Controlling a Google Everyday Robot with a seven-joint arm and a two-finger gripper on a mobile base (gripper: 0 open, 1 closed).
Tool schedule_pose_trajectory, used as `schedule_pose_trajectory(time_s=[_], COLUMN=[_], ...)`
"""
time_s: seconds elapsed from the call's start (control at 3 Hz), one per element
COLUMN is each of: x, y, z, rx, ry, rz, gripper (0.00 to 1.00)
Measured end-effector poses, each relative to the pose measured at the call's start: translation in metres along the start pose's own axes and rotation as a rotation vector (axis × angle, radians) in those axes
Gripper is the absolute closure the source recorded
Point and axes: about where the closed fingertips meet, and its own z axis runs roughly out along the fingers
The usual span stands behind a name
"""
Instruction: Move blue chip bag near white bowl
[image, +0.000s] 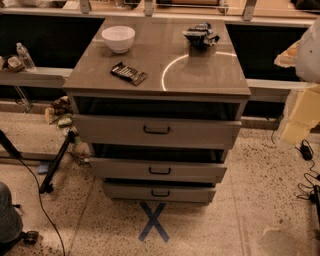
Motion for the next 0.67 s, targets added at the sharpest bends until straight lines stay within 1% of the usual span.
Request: schedule_pose_trajectory(time_s=[0.33, 0.67], x=[0.000, -0.001], y=[0.000, -0.023], z=[0.000, 0.004], rx=[0.000, 0.065], ry=[0.000, -0.039], rz=[0.000, 0.055], gripper=[0.00, 0.00])
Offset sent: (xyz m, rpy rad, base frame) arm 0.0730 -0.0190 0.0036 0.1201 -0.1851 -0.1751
